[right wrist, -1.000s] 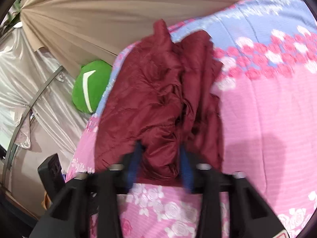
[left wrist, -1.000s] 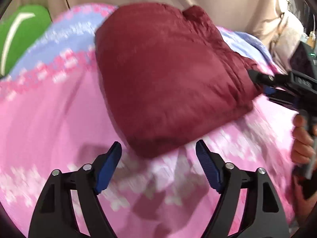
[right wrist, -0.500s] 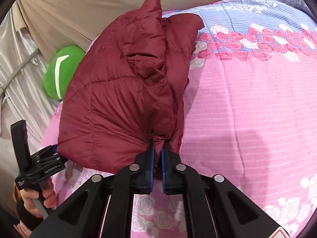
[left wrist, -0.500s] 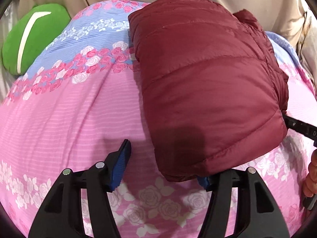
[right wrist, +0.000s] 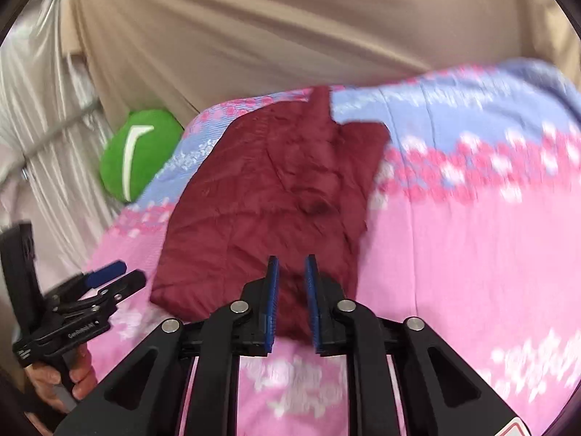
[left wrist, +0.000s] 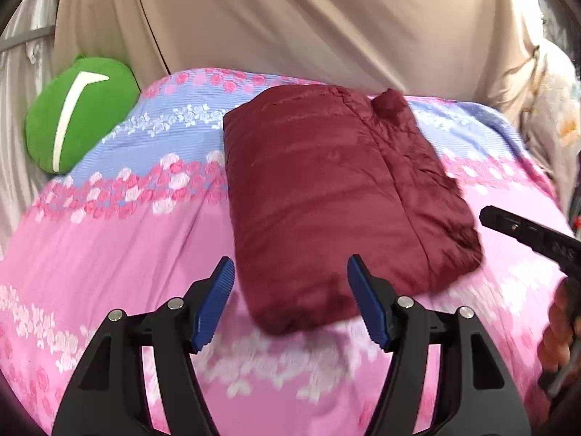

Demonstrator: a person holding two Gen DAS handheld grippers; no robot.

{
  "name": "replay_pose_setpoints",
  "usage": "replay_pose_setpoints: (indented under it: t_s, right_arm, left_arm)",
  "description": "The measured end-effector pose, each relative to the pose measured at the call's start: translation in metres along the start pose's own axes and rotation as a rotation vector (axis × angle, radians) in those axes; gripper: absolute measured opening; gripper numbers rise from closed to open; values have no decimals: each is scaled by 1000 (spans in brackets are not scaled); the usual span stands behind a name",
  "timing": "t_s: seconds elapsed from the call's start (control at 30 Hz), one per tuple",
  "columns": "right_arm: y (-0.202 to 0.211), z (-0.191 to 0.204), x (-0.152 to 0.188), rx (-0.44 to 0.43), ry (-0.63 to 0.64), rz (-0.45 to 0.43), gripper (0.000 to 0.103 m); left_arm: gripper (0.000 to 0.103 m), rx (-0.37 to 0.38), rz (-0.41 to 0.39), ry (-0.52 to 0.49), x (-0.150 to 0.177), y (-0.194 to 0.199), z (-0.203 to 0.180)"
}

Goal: Fold large clothes
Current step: 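Press and square the bundle with the right gripper while the left gripper pushes its side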

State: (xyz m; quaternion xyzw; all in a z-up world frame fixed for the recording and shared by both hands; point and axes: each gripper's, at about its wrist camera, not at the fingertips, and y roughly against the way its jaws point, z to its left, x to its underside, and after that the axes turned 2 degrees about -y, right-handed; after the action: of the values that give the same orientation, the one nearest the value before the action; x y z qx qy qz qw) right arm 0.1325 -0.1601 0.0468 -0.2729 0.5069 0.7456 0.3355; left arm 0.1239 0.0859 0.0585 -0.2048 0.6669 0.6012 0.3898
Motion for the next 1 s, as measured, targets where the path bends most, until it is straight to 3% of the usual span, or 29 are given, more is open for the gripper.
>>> replay_pose_setpoints:
  t_s: [0.17,0.3,0.4,0.47,0.6,0.77,0.83,1.0]
  right_arm:
    - [-42,24,-55,28,89,-20,12]
    - [-91,21,-98,54,84,11,12]
    - [-126,0,-106,127,44,53,0]
    - [-143,-23,-101,195,13,73,0]
    - [-163,-58,-80,223,-56,104,0]
    - [-141,-46,-80,275,-25,71,2]
    - [-117,-39,-80,251,-34,33,7]
    - [-64,-5,-54,200,38,-1,7]
  left_arm:
    - [65,-3,50,69,-8,-43,-4]
    - [72,5,44,97,-12,-49,-1]
    - [77,-1,49,95,-13,-53,-1]
    - [80,3,45,89,-13,-55,-2]
    - [85,-13,19,56,-13,-55,-10]
    - [84,-62,15,39,-12,-56,-18]
    - [84,-65,13,52,-12,-52,-16]
    - [84,-94,-12,47,-7,-36,-18]
